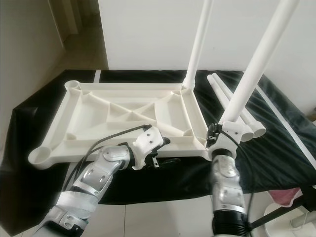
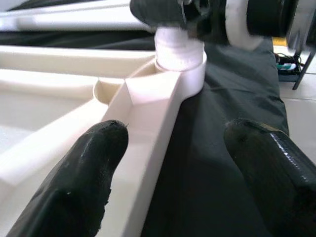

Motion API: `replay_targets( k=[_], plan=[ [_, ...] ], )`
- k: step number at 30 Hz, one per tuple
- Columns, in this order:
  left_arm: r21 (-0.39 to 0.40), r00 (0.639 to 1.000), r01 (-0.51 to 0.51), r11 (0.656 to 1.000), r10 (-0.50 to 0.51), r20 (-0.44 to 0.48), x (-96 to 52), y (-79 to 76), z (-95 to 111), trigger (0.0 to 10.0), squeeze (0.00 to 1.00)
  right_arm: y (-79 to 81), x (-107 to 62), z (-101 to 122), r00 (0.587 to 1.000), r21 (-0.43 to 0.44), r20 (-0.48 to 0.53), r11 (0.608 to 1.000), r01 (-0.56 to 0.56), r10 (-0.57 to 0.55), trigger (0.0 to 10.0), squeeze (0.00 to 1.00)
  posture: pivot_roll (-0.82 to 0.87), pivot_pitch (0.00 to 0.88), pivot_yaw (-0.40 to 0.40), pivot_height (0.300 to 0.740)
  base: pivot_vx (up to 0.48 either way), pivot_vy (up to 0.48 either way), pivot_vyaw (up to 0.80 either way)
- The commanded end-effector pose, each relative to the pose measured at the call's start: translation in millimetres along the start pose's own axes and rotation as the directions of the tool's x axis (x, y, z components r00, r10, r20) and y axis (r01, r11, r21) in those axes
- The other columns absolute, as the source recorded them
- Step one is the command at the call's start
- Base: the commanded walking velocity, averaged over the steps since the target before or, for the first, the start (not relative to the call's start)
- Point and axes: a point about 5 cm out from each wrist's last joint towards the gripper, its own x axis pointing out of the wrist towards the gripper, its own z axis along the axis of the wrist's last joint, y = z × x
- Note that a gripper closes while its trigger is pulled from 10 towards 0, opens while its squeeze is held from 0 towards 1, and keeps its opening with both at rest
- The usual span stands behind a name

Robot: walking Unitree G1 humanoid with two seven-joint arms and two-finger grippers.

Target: Building children table

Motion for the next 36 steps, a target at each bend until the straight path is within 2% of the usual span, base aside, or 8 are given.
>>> replay_targets(
  k=[1, 12, 13, 14, 15, 27, 28, 36],
  plan=[
    [0.016, 0.977, -0.212, 0.977, 0.212, -0.009, -1.9, 14.2, 0, 10.0, 0.00, 10.6, -4.4, -19, 0.993, 0.066, -0.110, 0.997, -0.038, 0.045, 10.0, 0.00, 0.02, 0.000, -0.020, 0.740, 0.000, 0.000, 0.00],
    [0.023, 0.977, -0.214, 0.977, 0.214, -0.006, -2.7, 18.6, 1, 10.0, 0.00, 19.7, -6.8, -11, 0.994, 0.083, -0.062, 0.993, -0.089, 0.094, 10.0, 0.00, 0.02, 0.000, -0.009, 0.740, 0.000, 0.000, 0.00],
    [0.024, 0.976, -0.216, 0.976, 0.216, -0.009, -2.8, 19.6, 0, 10.0, 0.00, 23.2, -7.9, -9, 0.993, 0.096, -0.051, 0.990, -0.102, 0.108, 10.0, 0.84, 0.02, 0.000, -0.007, 0.740, 0.000, 0.000, 0.00],
    [0.026, 0.976, -0.219, 0.975, 0.219, -0.010, -2.6, 20.6, 1, 10.0, 0.00, 25.8, -8.8, -6, 0.992, 0.098, -0.033, 0.988, -0.120, 0.124, 10.0, 0.84, 0.03, 0.000, -0.012, 0.740, 0.000, 0.000, 0.00],
    [0.026, 0.975, -0.221, 0.975, 0.222, -0.008, -2.8, 21.6, 2, 10.0, 0.00, 27.3, -9.9, -4, 0.991, 0.103, -0.023, 0.986, -0.129, 0.132, 10.0, 1.00, 0.03, 0.000, -0.015, 0.740, 0.000, 0.000, 0.00],
    [0.009, 0.992, -0.123, 0.992, 0.122, 0.036, -0.9, 10.7, 4, 10.0, 0.00, 16.8, -12.6, 5, 0.975, 0.043, 0.024, 0.974, -0.222, 0.221, 10.0, 1.00, 0.01, 0.000, -0.025, 0.740, 0.000, 0.000, 0.00],
    [-0.006, 0.994, -0.095, 0.995, 0.095, 0.053, -0.8, 7.9, 5, 10.0, 0.00, 12.3, -12.2, 6, 0.968, 0.033, 0.024, 0.968, -0.250, 0.249, 10.0, 0.00, 0.01, 0.000, -0.024, 0.740, 0.000, 0.000, 0.00],
    [-0.044, 0.992, -0.105, 0.993, 0.108, 0.066, 4.7, 6.2, 1, 10.0, 0.00, -7.4, -10.7, 9, 0.932, -0.045, 0.037, 0.932, -0.359, 0.360, 10.0, 0.00, 0.01, 0.000, -0.023, 0.740, 0.000, 0.000, 0.00]
  ],
)
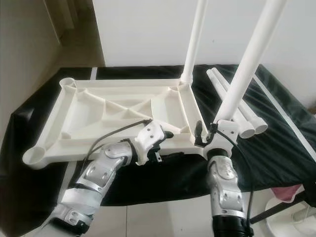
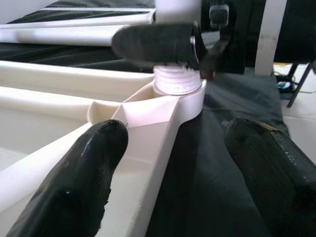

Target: Building children table

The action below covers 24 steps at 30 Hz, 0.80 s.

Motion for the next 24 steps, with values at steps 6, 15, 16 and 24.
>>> replay_targets(
  k=[6, 15, 16, 24],
  plan=[
    [0.000, 0.991, -0.134, 0.991, 0.134, 0.007, 3.1, 5.3, -5, 10.0, 0.00, -8.0, -1.3, 1, 0.991, -0.064, 0.008, 0.989, -0.130, 0.130, 10.0, 0.00, 0.02, 0.000, -0.022, 0.740, 0.000, 0.000, 0.00],
    [0.018, 0.993, -0.111, 0.994, 0.111, -0.025, -0.7, -3.8, -16, 10.0, 0.00, -24.1, 0.9, 2, 0.962, -0.145, -0.037, 0.951, -0.272, 0.270, 10.0, 0.00, 0.02, 0.000, -0.015, 0.740, 0.000, 0.000, 0.00],
    [0.017, 0.994, -0.105, 0.994, 0.105, -0.028, -1.3, -4.5, -17, 10.0, 0.00, -25.6, 1.1, 1, 0.957, -0.148, -0.045, 0.945, -0.291, 0.287, 10.0, 0.00, 0.02, 0.000, -0.016, 0.740, 0.000, 0.000, 0.00],
    [0.036, 0.995, -0.098, 0.995, 0.099, -0.028, -1.3, -4.0, -16, 10.0, 0.00, -30.7, -1.6, -1, 0.915, -0.163, -0.081, 0.900, -0.404, 0.395, 8.3, 0.00, 0.02, 0.000, -0.016, 0.740, 0.000, 0.000, 0.00]
  ],
)
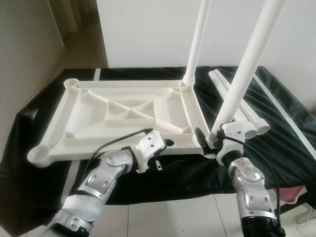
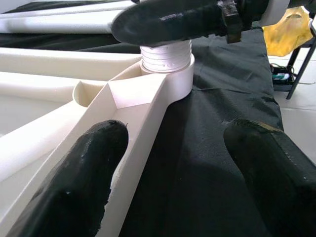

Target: Building children table

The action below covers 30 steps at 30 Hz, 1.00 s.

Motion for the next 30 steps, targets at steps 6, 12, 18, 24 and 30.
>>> replay_targets(
  k=[6, 12, 18, 24, 30],
  plan=[
    [0.024, 0.994, -0.108, 0.994, 0.108, -0.003, 0.5, 3.5, 2, 10.0, 0.00, -10.0, -3.4, -11, 0.997, -0.038, -0.050, 0.997, -0.066, 0.064, 0.0, 0.00, 0.02, 0.000, -0.011, 0.740, 0.000, 0.000, 0.00],
    [0.028, 0.994, -0.109, 0.994, 0.110, -0.008, -2.3, 3.5, 2, 10.0, 0.00, -13.7, -8.6, -20, 0.996, 0.002, -0.076, 0.999, -0.049, 0.049, 0.0, 0.00, 0.03, 0.000, -0.014, 0.740, 0.000, 0.000, 0.00],
    [0.026, 0.993, -0.115, 0.993, 0.115, -0.013, -4.1, 4.0, 0, 10.0, 0.00, -12.8, -11.1, -23, 0.997, 0.026, -0.073, 0.999, -0.038, 0.039, 0.0, 0.00, 0.03, 0.000, -0.010, 0.740, 0.000, 0.000, 0.00],
    [0.028, 0.994, -0.112, 0.993, 0.113, -0.016, -4.7, 4.2, 1, 10.0, 0.00, -10.7, -11.1, -23, 0.995, 0.062, -0.062, 0.995, 0.082, -0.078, 10.0, 0.00, 0.03, 0.000, -0.011, 0.740, 0.000, 0.000, 0.00],
    [0.026, 0.992, -0.126, 0.992, 0.127, -0.012, -7.8, 7.9, 2, 10.0, 0.00, -8.2, -13.4, -23, 0.972, 0.089, -0.070, 0.969, 0.229, -0.223, 10.0, 0.00, 0.03, 0.000, -0.018, 0.740, 0.000, 0.000, 0.00]
  ],
)
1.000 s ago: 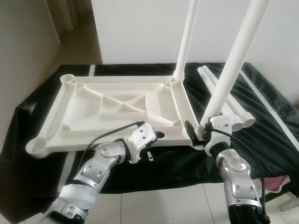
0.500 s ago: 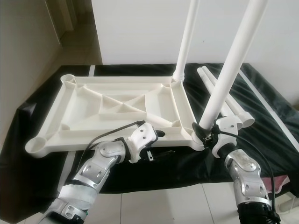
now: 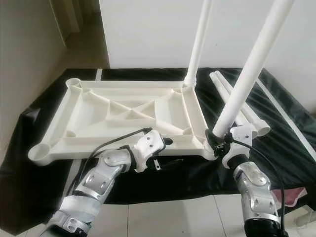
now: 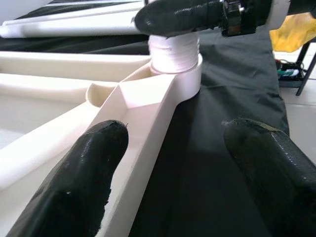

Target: Building children table

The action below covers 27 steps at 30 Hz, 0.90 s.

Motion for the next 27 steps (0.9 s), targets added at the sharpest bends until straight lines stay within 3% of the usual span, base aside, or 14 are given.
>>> replay_targets(
  k=[1, 2, 5, 9, 11, 12, 14, 18, 27],
  plan=[
    [-0.008, 0.994, -0.111, 0.994, 0.111, -0.010, -2.6, 5.4, -2, 10.0, 0.00, -5.2, -7.6, -14, 0.993, 0.024, -0.076, 0.996, 0.087, -0.085, 10.0, 0.00, 0.03, 0.000, -0.017, 0.740, 0.000, 0.000, 0.00],
    [-0.008, 0.994, -0.111, 0.994, 0.111, -0.010, -2.6, 5.4, -2, 10.0, 0.00, -5.2, -7.6, -14, 0.993, 0.024, -0.076, 0.996, 0.087, -0.085, 10.0, 0.00, 0.03, 0.000, -0.017, 0.740, 0.000, 0.000, 0.00],
    [0.002, 0.994, -0.103, 0.995, 0.103, -0.034, -5.6, 5.3, -6, 10.0, 0.00, 14.2, -12.4, -22, 0.951, 0.104, -0.115, 0.949, 0.297, -0.285, 10.0, 0.00, 0.03, 0.000, -0.015, 0.740, 0.000, 0.000, 0.00],
    [0.000, 0.994, -0.101, 0.995, 0.101, -0.032, -5.3, 4.2, -5, 10.0, 0.00, 20.5, -13.0, -23, 0.920, 0.122, -0.131, 0.915, 0.385, -0.370, 10.0, 0.00, 0.03, 0.000, -0.017, 0.740, 0.000, 0.000, 0.00],
    [-0.007, 0.994, -0.101, 0.995, 0.101, -0.035, -5.2, 2.8, -6, 10.0, 0.00, 24.9, -14.6, -26, 0.848, 0.098, -0.156, 0.847, 0.523, -0.506, 10.0, 0.00, 0.03, 0.000, -0.018, 0.740, 0.000, 0.000, 0.00],
    [-0.007, 0.994, -0.101, 0.995, 0.101, -0.035, -5.2, 2.8, -6, 10.0, 0.00, 24.9, -14.6, -26, 0.848, 0.098, -0.156, 0.847, 0.523, -0.506, 10.0, 0.00, 0.03, 0.000, -0.018, 0.740, 0.000, 0.000, 0.00],
    [-0.020, 0.994, -0.103, 0.994, 0.102, -0.038, -6.0, 0.7, -7, 10.0, 0.00, 27.7, -18.5, -28, 0.770, 0.053, -0.176, 0.776, 0.629, -0.613, 10.0, 0.00, 0.03, 0.000, -0.017, 0.740, 0.000, 0.000, 0.00],
    [-0.043, 0.993, -0.110, 0.993, 0.108, -0.042, -6.5, -2.7, -10, 10.0, 0.00, 41.1, -15.3, -29, 0.793, 0.119, -0.210, 0.790, 0.601, -0.572, 10.0, 0.00, 0.03, 0.000, -0.012, 0.740, 0.000, 0.000, 0.00],
    [-0.051, 0.993, -0.117, 0.992, 0.115, -0.039, -5.3, -2.8, -9, 10.0, 0.00, 43.1, -18.3, -28, 0.791, 0.113, -0.208, 0.789, 0.604, -0.575, 10.0, 0.00, 0.03, 0.000, -0.016, 0.740, 0.000, 0.000, 0.00]
  ],
)
